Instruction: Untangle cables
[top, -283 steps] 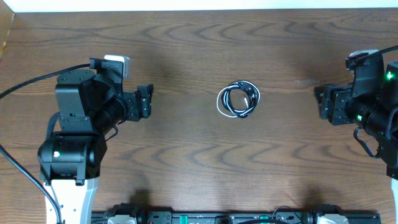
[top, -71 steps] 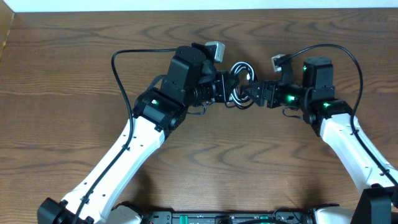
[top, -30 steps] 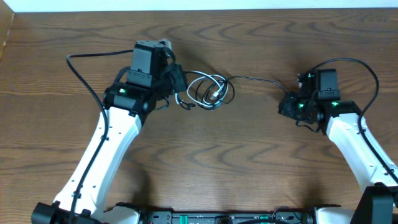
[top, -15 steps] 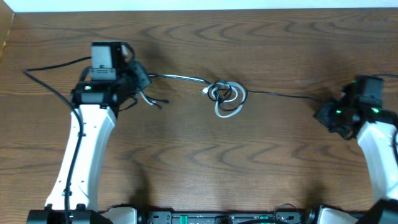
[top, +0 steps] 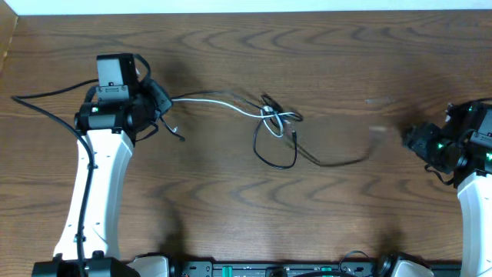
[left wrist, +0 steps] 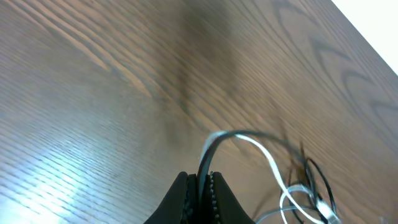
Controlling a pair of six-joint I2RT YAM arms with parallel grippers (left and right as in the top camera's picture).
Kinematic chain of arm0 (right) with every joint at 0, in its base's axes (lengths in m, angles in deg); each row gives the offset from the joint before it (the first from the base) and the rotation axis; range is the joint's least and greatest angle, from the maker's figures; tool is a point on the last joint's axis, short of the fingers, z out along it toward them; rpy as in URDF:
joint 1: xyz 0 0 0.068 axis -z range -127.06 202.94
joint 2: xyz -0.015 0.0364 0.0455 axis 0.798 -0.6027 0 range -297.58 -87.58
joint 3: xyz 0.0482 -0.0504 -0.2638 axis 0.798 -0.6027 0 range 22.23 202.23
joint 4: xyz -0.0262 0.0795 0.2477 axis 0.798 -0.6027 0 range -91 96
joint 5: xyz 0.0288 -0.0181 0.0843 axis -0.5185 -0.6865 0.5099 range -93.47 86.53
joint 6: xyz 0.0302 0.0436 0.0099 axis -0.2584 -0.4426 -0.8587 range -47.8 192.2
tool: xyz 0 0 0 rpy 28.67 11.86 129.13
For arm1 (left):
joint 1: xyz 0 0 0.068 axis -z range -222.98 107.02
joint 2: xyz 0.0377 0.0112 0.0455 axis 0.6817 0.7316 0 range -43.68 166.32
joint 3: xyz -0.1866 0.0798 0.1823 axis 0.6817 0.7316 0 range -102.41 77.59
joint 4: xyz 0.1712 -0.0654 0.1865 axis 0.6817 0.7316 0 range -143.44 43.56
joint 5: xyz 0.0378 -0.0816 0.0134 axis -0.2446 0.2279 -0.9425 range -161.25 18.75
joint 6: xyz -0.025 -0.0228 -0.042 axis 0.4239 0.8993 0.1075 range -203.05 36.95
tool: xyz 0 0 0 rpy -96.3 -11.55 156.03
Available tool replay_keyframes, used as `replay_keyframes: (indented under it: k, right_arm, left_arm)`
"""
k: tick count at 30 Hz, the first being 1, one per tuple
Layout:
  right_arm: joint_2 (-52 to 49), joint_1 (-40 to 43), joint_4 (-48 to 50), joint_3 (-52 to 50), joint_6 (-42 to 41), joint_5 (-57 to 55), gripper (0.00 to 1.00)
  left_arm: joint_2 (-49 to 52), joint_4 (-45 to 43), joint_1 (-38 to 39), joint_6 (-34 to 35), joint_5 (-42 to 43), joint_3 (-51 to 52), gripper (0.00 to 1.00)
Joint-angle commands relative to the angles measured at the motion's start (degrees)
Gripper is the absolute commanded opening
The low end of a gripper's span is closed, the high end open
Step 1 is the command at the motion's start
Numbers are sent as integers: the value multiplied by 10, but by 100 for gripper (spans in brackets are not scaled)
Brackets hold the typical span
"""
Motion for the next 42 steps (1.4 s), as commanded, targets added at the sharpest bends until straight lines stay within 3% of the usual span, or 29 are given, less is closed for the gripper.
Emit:
replay_keyframes:
  k: [1,7,10,13,16,20,24,29,42]
  right_arm:
    - [7,-7,4,0,65,64,71]
    - [7,-26,21,0,158,177,86]
    - [6,-49,26,0,158,182,82]
    - [4,-86,37,0,170,187,69]
    - [1,-135,54,0,199,195,64]
    - [-18,-217,102,0,175,166,55]
    - [-54,-276,138,0,150,108,61]
    - [-119,-332,197,0,121,67,59]
    - [-234,-366,283,0,92,49,66]
  left_arm:
    - [-6,4,24,9,23,-4,7]
    - [-6,1,83,9,24,-4,7]
    - [-6,-5,116,15,24,-4,8]
    - [-7,-16,148,33,35,-4,7]
    - [-7,-44,178,33,80,-4,7]
    - [-7,-75,214,33,99,-4,8]
    - [-13,-77,231,35,120,-4,8]
    - [-38,-77,235,35,149,-4,7]
    - [-132,-73,235,35,175,-4,7]
